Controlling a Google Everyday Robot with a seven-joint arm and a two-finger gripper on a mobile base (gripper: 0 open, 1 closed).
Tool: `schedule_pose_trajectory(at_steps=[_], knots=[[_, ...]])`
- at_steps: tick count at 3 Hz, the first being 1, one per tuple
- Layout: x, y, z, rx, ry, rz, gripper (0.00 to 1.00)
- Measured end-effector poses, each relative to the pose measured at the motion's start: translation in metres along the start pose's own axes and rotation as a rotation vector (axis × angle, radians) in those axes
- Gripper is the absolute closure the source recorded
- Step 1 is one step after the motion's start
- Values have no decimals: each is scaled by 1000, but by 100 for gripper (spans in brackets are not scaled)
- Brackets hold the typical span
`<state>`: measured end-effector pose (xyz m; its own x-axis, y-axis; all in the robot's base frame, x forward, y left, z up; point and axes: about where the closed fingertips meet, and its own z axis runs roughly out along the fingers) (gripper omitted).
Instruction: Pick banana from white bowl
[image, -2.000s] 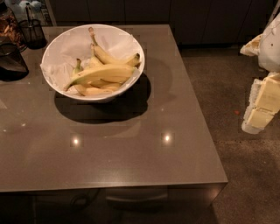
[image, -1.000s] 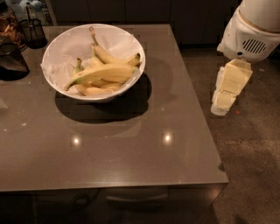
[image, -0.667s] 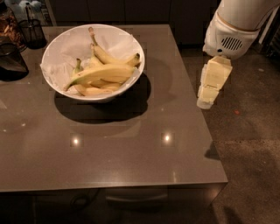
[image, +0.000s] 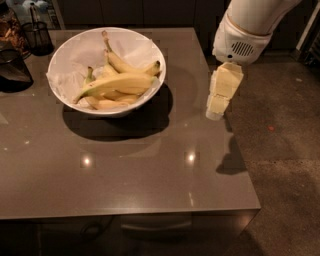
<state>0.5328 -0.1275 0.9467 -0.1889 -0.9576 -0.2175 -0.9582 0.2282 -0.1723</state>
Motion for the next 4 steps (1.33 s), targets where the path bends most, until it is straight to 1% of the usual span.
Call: schedule_pose_trajectory(at_steps=[1, 2, 3, 4], knots=[[-41, -4, 14, -29, 0, -111, 0], [-78, -7, 30, -64, 33, -217, 0], [-85, -9, 31, -51, 21, -222, 0], [-87, -14, 34, -37, -15, -194, 0]])
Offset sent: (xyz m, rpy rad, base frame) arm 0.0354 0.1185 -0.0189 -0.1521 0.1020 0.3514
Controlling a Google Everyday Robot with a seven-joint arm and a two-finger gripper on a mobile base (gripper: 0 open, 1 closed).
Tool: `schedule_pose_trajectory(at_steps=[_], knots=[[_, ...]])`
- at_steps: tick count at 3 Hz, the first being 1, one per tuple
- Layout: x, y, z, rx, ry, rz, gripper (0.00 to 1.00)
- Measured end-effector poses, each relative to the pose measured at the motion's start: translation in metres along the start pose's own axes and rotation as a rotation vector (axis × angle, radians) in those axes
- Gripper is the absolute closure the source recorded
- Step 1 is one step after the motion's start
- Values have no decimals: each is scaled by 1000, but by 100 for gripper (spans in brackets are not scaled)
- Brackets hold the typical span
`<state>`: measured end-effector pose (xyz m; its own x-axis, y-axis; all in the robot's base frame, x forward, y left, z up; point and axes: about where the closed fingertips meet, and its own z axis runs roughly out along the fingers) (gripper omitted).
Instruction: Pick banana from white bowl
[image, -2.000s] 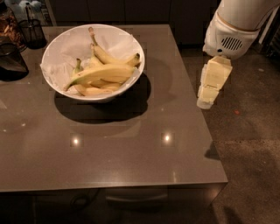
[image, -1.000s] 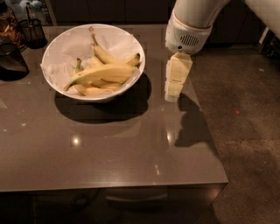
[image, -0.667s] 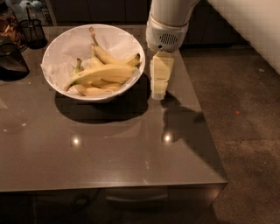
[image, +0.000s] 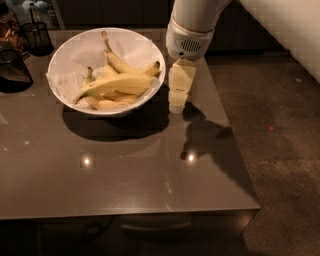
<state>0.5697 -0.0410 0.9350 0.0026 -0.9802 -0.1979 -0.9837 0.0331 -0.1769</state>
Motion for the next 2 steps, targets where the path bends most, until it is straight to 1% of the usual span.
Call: schedule_pose_trajectory(at_steps=[1, 2], knots=[[-16, -17, 6, -8, -29, -19, 0], [-39, -35, 12, -23, -44, -57, 0]])
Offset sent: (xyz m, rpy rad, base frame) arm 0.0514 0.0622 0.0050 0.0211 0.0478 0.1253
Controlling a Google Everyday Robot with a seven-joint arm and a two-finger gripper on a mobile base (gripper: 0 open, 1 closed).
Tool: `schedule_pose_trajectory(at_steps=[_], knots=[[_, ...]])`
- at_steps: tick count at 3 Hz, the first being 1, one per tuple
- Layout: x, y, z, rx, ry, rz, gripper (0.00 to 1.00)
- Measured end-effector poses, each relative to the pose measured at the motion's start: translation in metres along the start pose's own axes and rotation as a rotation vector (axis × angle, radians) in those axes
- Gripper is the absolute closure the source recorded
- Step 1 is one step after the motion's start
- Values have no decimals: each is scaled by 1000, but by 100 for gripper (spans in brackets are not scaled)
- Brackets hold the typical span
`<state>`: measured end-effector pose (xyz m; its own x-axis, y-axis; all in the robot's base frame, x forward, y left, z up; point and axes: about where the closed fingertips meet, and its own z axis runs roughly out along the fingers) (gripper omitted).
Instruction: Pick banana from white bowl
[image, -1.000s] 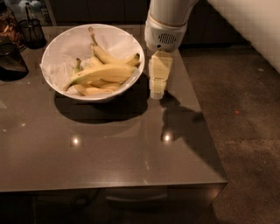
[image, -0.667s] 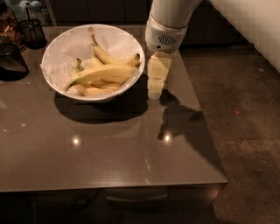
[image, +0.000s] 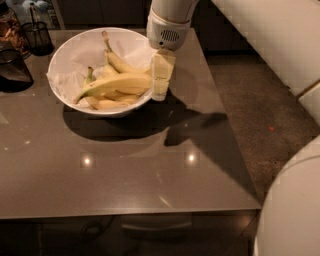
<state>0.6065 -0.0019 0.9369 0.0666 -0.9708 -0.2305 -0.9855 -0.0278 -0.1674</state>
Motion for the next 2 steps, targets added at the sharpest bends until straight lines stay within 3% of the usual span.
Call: schedule_pose_trajectory(at_steps=[1, 2], knots=[[-17, -14, 6, -11, -4, -24, 0], [-35, -21, 17, -36, -11, -33, 9]])
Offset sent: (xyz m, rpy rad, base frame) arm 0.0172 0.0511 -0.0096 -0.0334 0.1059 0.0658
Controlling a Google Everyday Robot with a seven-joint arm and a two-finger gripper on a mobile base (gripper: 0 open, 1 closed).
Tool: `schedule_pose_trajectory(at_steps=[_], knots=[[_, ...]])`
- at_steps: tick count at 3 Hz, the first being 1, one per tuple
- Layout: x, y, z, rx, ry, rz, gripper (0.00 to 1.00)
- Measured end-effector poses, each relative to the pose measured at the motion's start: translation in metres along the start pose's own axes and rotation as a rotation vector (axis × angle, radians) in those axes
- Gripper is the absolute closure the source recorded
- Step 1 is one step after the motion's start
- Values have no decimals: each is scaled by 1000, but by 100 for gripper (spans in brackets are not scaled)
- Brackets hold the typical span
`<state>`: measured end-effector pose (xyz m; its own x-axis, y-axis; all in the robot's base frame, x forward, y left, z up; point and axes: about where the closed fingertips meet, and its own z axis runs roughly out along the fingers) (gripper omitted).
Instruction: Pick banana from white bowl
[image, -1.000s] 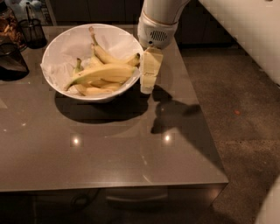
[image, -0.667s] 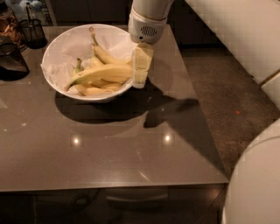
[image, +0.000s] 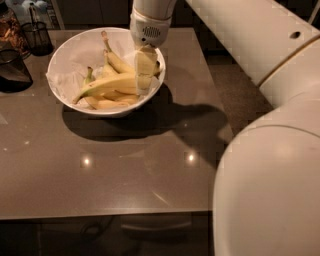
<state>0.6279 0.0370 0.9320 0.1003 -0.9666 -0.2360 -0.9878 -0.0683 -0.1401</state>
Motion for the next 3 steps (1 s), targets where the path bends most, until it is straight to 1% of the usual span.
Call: schedule_pose_trajectory(at_steps=[1, 2, 3], knots=[[-18, -6, 10, -22, -1, -13, 14], [-29, -9, 18, -37, -1, -15, 18], [-37, -8, 24, -50, 0, -3, 33]])
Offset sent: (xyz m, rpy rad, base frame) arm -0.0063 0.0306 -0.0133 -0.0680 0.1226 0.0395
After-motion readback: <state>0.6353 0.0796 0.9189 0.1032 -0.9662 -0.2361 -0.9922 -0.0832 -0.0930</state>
